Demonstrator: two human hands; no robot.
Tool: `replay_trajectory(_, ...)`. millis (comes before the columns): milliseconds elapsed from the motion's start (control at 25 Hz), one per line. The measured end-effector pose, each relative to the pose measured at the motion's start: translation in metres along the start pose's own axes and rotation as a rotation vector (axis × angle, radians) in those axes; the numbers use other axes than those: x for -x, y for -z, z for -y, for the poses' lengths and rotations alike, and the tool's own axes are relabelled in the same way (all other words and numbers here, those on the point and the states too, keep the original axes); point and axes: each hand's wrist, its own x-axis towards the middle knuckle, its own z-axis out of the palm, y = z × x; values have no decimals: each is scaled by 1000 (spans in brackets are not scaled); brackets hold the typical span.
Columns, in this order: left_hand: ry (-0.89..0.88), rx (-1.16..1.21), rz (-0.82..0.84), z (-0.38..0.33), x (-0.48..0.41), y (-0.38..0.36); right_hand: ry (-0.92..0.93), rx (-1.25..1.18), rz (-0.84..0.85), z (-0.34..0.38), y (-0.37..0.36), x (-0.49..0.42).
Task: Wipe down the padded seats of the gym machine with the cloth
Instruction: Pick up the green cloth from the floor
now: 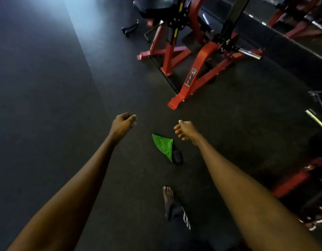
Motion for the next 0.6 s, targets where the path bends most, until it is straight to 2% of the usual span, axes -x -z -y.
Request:
replay_trajectory(280,136,-72,126,38,-172,-65,-212,15,-48,-45,-17,-179)
replay_trajectory(480,139,-142,191,127,-306,-123,-368,74,-90,-146,-55,-337)
replay_trajectory(600,111,-175,225,203,-382,-178,-383,133,-110,-229,-97,-438)
